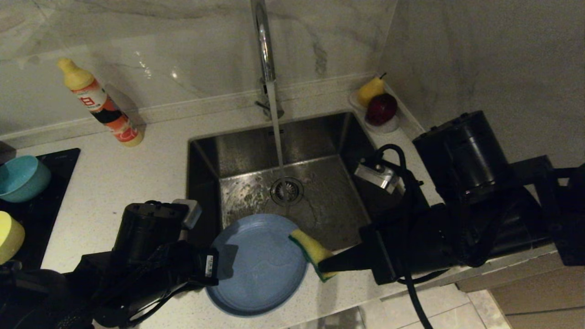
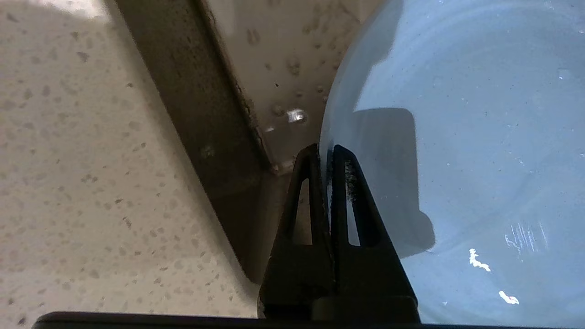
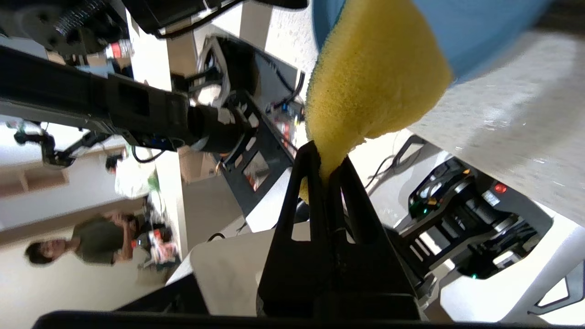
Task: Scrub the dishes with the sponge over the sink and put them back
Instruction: Wipe the plate
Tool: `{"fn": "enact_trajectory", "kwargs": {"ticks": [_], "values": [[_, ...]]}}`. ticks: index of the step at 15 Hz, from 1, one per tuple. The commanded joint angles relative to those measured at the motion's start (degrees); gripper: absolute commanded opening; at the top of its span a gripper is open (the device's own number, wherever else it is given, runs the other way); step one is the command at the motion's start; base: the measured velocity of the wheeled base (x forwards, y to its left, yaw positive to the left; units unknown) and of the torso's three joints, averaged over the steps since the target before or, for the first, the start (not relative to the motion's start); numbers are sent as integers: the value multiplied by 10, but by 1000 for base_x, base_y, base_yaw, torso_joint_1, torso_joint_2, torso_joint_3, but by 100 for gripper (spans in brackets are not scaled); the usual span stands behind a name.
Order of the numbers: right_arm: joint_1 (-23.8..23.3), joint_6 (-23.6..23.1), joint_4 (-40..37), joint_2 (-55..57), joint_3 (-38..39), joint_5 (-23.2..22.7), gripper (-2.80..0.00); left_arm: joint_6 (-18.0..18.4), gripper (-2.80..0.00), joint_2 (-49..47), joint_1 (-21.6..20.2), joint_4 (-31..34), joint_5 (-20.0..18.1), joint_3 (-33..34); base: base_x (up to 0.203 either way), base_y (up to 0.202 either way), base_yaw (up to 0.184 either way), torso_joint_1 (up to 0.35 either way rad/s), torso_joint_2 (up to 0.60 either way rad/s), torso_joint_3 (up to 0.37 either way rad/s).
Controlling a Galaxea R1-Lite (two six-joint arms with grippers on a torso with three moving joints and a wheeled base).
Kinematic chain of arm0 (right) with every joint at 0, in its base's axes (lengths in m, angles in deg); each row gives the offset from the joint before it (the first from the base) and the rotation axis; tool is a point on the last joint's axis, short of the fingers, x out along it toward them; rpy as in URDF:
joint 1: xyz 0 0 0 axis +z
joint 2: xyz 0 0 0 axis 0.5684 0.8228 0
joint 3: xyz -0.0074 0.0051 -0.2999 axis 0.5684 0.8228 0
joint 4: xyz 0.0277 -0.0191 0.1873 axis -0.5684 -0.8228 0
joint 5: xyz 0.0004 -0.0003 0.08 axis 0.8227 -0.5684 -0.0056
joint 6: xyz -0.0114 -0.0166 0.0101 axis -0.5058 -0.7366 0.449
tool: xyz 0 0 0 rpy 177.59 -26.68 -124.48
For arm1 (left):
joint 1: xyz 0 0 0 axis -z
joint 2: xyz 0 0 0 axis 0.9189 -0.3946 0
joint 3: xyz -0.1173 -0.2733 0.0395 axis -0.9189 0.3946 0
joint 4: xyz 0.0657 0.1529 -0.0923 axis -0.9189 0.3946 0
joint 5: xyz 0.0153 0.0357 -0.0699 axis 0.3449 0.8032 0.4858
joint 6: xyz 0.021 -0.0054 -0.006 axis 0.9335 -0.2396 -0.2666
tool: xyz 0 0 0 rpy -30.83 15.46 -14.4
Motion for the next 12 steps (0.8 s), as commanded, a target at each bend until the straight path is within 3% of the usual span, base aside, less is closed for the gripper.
{"fn": "enact_trajectory", "kwargs": {"ticks": [1, 12], "values": [[11, 2, 0, 36, -7, 0, -280, 0, -280, 0, 0, -2, -1, -3, 0, 0, 0, 0, 0, 0], [67, 4, -4, 64, -7, 19, -280, 1, -280, 96, 21, 0, -3, 15, 0, 0, 0, 0, 0, 0]]}}
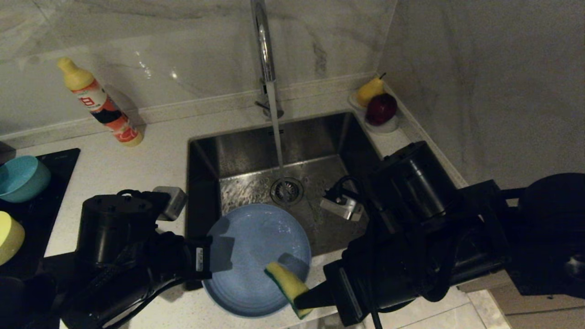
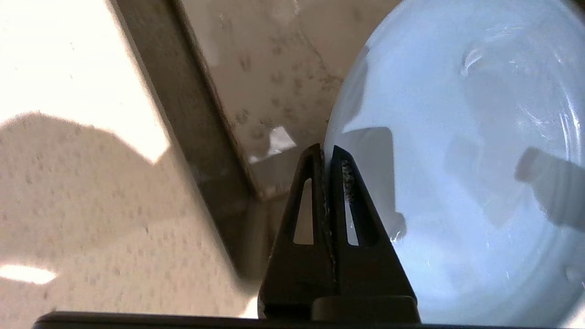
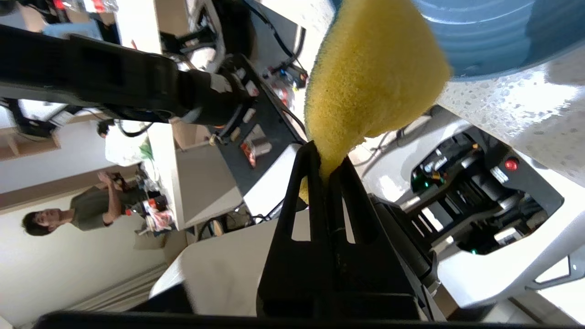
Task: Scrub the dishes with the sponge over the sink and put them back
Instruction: Wipe the plate
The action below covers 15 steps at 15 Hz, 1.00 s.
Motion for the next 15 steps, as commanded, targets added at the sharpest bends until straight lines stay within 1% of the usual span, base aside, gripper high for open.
{"fn": "enact_trajectory", "kwargs": {"ticks": [1, 4, 8, 10, 11, 12, 13, 15], "values": [[10, 2, 2, 24, 0, 1, -280, 4, -280, 18, 5, -3, 0, 18, 0, 0, 0, 0, 0, 0], [15, 2, 2, 38, -10, 3, -280, 5, -280, 15, 13, -3, 0, 22, 0, 0, 0, 0, 0, 0], [19, 2, 2, 57, -20, 3, -280, 4, -280, 0, 44, -4, 3, 43, 0, 0, 0, 0, 0, 0], [20, 2, -1, 67, -26, 4, -280, 5, -280, 1, 44, -4, 4, 46, 0, 0, 0, 0, 0, 0], [20, 2, -1, 83, -27, 15, -280, 5, -280, 4, 45, -4, 6, 49, 0, 0, 0, 0, 0, 0], [25, 2, -1, 91, -29, 39, -280, 6, -280, 7, 44, -4, 6, 52, 0, 0, 0, 0, 0, 0], [32, 3, -3, 97, -38, 52, -280, 6, -280, 6, 44, -4, 7, 56, 0, 0, 0, 0, 0, 0], [47, 4, -3, 109, -41, 54, -280, 6, -280, 6, 44, -4, 7, 55, 0, 0, 0, 0, 0, 0]]}}
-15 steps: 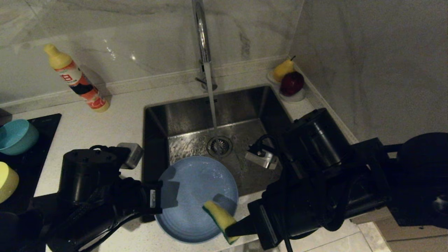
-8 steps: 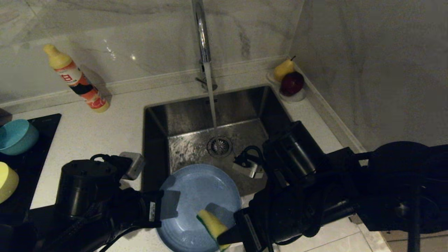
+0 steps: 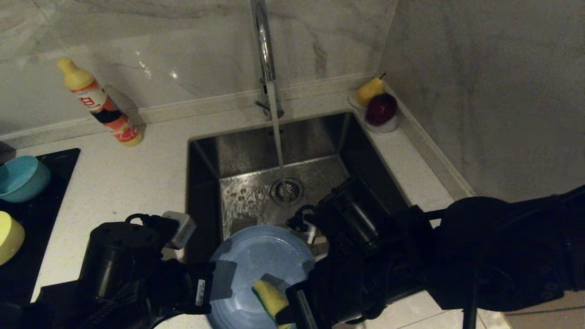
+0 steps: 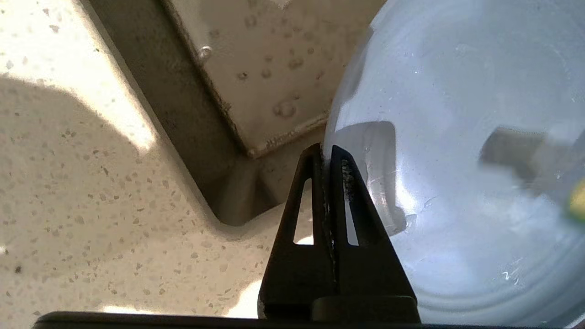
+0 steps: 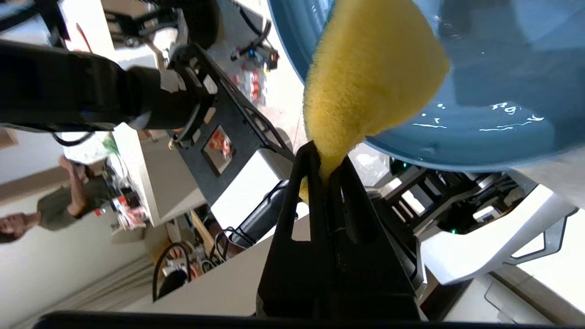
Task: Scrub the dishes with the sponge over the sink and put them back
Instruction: Wipe the plate
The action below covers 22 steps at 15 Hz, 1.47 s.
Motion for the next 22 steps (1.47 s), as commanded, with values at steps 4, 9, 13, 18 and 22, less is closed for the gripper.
{"fn": "enact_trajectory", "kwargs": {"ticks": [4, 9, 13, 18, 22], "values": [[9, 2, -1, 34, -27, 12, -280, -1, -280, 3, 1, -2, 0, 3, 0, 0, 0, 0, 0, 0], [-22, 1, -32, 61, -89, 53, -280, 3, -280, 9, 14, -2, -3, 7, 0, 0, 0, 0, 0, 0], [-44, 3, -59, 85, -126, 53, -280, 7, -280, 13, 27, -2, -3, 22, 0, 0, 0, 0, 0, 0], [-47, 5, -65, 93, -161, 56, -280, 6, -280, 16, 31, -2, -2, 29, 0, 0, 0, 0, 0, 0], [-29, 5, -96, 104, -191, 55, -280, 4, -280, 14, 32, -2, -2, 32, 0, 0, 0, 0, 0, 0]]}}
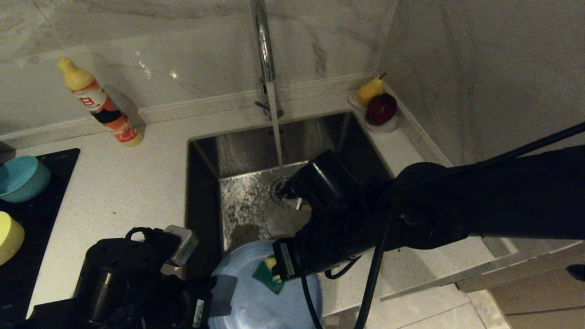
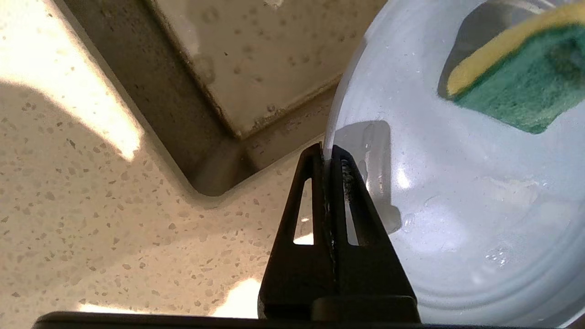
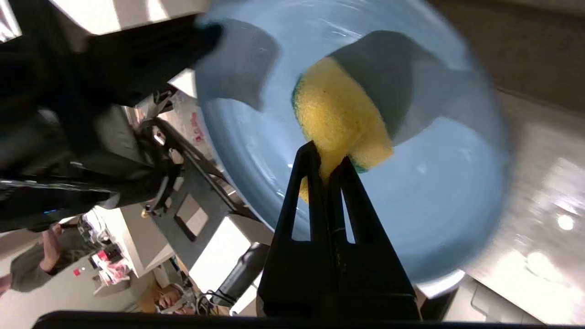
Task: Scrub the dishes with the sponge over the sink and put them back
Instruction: Wipe the plate
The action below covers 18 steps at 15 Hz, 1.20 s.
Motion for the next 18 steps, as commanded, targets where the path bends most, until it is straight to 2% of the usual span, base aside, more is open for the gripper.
{"fn": "enact_trajectory", "kwargs": {"ticks": [1, 5, 10, 18], "values": [[17, 2, -2, 16, -11, -2, -280, -1, -280, -2, 0, -2, 1, 1, 0, 0, 0, 0, 0, 0], [40, 2, 0, 57, -31, 0, -280, -6, -280, -5, -1, -6, 0, 0, 0, 0, 0, 0, 0, 0], [43, 2, -2, 65, -56, 1, -280, -6, -280, -23, -1, -72, 1, 25, 0, 0, 0, 0, 0, 0], [-20, 3, -3, 59, -47, 1, -280, -4, -280, 1, -1, -72, -2, 47, 0, 0, 0, 0, 0, 0]]}}
